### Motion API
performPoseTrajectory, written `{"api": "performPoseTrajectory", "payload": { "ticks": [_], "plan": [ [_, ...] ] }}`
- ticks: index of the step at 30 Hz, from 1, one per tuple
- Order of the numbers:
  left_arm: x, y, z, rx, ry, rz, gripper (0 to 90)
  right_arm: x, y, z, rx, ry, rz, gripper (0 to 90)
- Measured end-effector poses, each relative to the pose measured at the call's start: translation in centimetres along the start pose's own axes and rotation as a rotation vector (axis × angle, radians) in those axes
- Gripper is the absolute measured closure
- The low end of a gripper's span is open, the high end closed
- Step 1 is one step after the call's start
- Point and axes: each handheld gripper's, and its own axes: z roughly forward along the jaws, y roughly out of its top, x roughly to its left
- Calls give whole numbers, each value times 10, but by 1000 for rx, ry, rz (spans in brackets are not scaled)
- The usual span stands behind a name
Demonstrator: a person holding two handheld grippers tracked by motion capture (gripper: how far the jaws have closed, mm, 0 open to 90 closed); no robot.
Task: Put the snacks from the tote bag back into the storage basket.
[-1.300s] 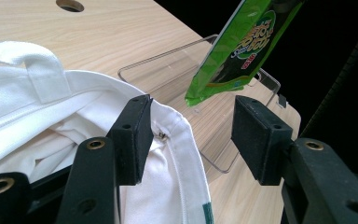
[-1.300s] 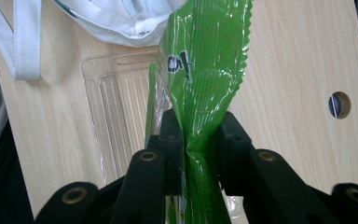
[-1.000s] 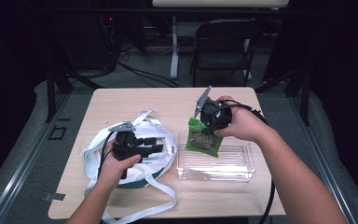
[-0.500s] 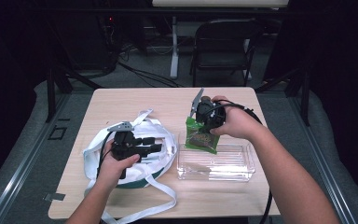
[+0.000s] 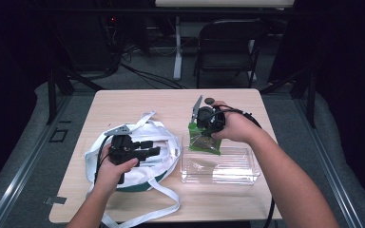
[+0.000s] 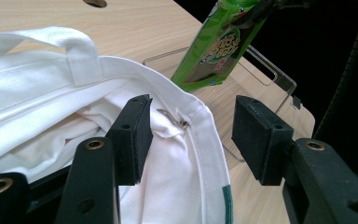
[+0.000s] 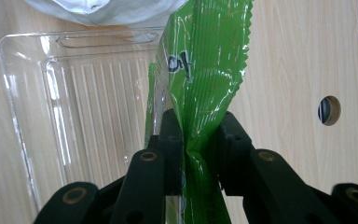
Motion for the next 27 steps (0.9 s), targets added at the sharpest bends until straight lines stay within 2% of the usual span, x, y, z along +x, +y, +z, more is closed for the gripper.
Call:
{"api": "performPoseTrajectory", "payload": {
  "ticks": [11, 27],
  "plan": [
    [2, -3, -9, -15, 21, -11, 472, 3, 10, 16, 17, -37, -66, 751],
    [5, -5, -15, -25, 32, -22, 472, 3, 12, 35, 6, -49, -89, 752]
  ]
}}
